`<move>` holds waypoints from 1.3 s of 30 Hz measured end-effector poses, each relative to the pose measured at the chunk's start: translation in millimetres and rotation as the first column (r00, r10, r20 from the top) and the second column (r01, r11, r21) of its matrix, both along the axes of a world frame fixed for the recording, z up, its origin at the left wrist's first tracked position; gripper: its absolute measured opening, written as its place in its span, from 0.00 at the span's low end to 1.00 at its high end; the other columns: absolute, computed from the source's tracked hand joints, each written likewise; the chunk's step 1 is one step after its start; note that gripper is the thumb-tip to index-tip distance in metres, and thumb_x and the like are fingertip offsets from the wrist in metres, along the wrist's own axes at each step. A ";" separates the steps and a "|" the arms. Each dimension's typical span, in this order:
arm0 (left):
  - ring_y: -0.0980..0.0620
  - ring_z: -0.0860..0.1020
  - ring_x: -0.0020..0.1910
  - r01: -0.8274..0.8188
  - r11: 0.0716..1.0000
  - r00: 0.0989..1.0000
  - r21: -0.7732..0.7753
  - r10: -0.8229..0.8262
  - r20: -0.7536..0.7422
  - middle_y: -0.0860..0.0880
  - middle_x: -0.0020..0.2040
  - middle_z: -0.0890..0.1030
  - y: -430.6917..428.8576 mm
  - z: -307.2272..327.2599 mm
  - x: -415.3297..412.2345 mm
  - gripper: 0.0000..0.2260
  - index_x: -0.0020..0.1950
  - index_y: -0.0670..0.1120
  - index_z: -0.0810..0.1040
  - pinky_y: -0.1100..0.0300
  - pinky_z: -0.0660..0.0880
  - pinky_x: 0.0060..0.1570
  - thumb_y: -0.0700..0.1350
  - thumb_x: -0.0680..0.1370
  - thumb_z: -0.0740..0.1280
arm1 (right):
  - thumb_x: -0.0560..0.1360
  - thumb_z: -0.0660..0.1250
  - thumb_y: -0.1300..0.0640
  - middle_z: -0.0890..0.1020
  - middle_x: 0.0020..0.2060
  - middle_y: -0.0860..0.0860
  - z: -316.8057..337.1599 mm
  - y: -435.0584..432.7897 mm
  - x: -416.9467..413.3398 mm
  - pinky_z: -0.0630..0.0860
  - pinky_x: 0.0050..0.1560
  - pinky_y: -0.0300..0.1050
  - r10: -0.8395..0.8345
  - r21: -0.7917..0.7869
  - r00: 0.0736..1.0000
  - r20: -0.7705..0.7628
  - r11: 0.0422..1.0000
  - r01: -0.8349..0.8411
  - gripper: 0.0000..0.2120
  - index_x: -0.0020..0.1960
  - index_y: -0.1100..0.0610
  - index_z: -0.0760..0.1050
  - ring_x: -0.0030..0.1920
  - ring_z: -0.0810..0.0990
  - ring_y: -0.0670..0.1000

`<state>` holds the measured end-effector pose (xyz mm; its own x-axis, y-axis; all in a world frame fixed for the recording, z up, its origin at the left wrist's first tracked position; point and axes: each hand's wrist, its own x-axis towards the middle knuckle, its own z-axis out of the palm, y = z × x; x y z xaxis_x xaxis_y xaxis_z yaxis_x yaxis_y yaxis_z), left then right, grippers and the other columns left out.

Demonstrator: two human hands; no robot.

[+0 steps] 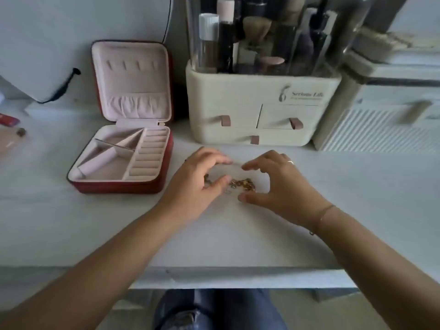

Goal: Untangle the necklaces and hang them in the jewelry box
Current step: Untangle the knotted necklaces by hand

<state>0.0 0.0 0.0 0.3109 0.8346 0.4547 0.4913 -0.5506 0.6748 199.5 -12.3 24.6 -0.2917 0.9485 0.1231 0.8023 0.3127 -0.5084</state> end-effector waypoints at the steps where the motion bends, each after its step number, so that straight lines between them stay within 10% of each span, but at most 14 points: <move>1: 0.59 0.74 0.55 -0.014 1.000 1.000 0.027 0.014 -0.003 0.54 0.53 0.76 -1.0 -0.8 1.4 0.12 0.56 0.46 0.80 0.72 0.68 0.52 0.47 0.73 0.68 | 0.67 0.73 0.43 0.72 0.54 0.46 -0.8 -5.0 1.0 0.66 0.63 0.46 -0.022 0.021 0.999 0.025 1.000 0.021 0.26 0.63 0.49 0.74 0.58 0.69 0.49; 7: 0.51 0.76 0.56 -0.051 0.996 0.991 0.073 0.059 -0.117 0.52 0.53 0.78 -4.3 1.0 3.4 0.10 0.54 0.46 0.81 0.57 0.70 0.58 0.43 0.74 0.72 | 0.70 0.73 0.48 0.73 0.48 0.48 -8.2 -24.3 -0.5 0.68 0.58 0.43 -0.169 0.029 0.985 -0.041 0.985 0.170 0.18 0.57 0.53 0.77 0.55 0.72 0.51; 19: 0.57 0.72 0.58 0.036 0.996 0.952 -0.086 -0.061 -0.300 0.55 0.56 0.78 9.3 10.9 14.2 0.19 0.60 0.50 0.79 0.67 0.66 0.57 0.50 0.70 0.75 | 0.75 0.68 0.53 0.78 0.43 0.49 -3.2 -0.3 0.1 0.71 0.46 0.40 -0.064 0.046 0.998 0.000 0.997 0.064 0.07 0.46 0.56 0.80 0.44 0.76 0.48; 22: 0.61 0.76 0.50 0.129 0.954 0.985 -0.272 -0.154 -0.073 0.55 0.51 0.81 18.2 22.4 21.4 0.15 0.56 0.49 0.80 0.76 0.69 0.49 0.43 0.70 0.76 | 0.77 0.64 0.56 0.82 0.39 0.52 10.9 14.3 3.3 0.73 0.42 0.42 -0.046 -0.082 0.972 -0.231 0.996 0.027 0.09 0.45 0.60 0.79 0.37 0.78 0.46; 29: 0.51 0.82 0.45 0.375 0.779 0.865 -0.503 -0.098 0.493 0.45 0.45 0.83 39.8 28.6 17.8 0.10 0.51 0.43 0.80 0.58 0.78 0.54 0.33 0.72 0.69 | 0.80 0.57 0.60 0.78 0.40 0.59 41.9 49.1 8.3 0.70 0.34 0.42 -0.021 -0.217 0.740 -0.673 0.961 -0.171 0.11 0.44 0.63 0.75 0.33 0.75 0.51; 39: 0.58 0.80 0.43 0.293 0.792 0.895 -0.536 -0.029 0.445 0.53 0.41 0.83 22.7 29.8 25.4 0.16 0.51 0.44 0.79 0.60 0.76 0.52 0.48 0.66 0.73 | 0.80 0.58 0.59 0.79 0.34 0.54 31.2 46.2 2.4 0.72 0.31 0.39 -0.026 -0.278 0.591 -0.806 0.898 -0.340 0.10 0.46 0.64 0.75 0.32 0.75 0.49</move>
